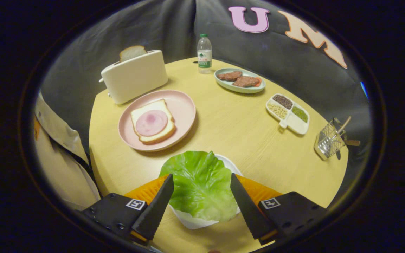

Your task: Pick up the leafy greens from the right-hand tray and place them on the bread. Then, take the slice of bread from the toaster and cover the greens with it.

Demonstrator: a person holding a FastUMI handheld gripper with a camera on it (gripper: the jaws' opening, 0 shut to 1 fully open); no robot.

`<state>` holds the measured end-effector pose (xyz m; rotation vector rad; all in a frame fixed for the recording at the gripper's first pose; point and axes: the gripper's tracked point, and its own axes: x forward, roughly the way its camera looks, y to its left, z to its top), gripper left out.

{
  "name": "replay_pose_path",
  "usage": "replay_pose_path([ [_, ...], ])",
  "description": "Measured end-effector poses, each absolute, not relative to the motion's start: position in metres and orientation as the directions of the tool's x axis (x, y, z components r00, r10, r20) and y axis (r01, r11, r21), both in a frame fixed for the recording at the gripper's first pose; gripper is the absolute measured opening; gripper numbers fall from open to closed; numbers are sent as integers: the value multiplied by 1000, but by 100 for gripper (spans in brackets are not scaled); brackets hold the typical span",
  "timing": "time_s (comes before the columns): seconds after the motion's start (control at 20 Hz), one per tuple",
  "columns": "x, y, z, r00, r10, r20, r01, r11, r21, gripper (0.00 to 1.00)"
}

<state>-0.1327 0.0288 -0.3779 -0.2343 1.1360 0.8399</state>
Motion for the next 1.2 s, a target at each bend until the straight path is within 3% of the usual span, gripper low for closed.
replay_pose_path([
  [0.4,-149,21,-407,84,416,-905,-677,691,255,100],
  [0.7,-150,21,-407,96,391,-915,-680,698,227,100],
  [1.2,-149,23,-407,116,362,-925,-649,733,205,22],
])
